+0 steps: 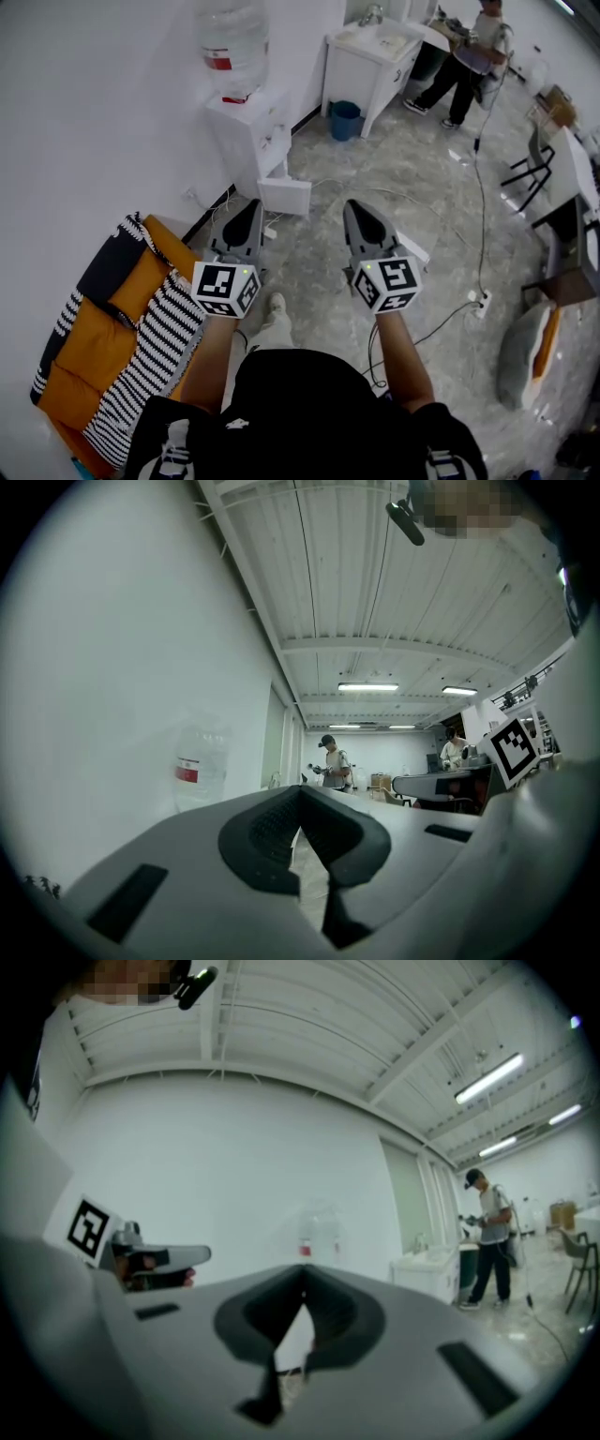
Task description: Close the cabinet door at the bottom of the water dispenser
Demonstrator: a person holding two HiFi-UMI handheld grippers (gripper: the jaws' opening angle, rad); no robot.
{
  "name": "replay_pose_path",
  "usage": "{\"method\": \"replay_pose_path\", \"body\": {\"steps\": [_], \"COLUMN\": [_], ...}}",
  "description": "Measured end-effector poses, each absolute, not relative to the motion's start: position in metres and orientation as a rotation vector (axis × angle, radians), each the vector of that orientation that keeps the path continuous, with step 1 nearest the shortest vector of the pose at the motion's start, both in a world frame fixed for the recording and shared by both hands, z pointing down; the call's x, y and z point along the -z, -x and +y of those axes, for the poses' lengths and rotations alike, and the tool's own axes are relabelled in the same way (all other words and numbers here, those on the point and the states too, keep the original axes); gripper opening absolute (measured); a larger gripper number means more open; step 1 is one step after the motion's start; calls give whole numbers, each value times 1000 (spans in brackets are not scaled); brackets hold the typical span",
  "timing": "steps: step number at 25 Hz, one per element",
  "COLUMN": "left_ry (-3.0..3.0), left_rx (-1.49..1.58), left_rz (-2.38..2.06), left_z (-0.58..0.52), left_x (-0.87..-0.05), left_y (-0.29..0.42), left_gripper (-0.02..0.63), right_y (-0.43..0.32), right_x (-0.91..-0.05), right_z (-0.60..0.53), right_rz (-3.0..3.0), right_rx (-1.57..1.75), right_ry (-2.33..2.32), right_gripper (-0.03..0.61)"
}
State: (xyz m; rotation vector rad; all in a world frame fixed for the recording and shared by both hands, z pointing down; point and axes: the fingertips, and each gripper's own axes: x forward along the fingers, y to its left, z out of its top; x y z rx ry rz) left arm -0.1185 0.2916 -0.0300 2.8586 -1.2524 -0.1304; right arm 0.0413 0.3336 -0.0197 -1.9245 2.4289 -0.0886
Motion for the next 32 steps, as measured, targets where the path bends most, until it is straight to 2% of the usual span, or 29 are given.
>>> {"method": "replay_pose_path", "body": {"steps": [20,32], "left_ry": [-2835,-2813], "left_rx": [108,62], "left_rz": [-1206,-1232], "left_z": [72,11], "left_x": [18,6], "left_y": [136,85], "left_gripper": [8,8], "right_y": [-19,-70], "right_x": [17,6], "right_z": [115,44], "right_rz": [2446,2476], "right_rx": [114,142], "right_ry": [1955,1929], "right_gripper": [34,34]}}
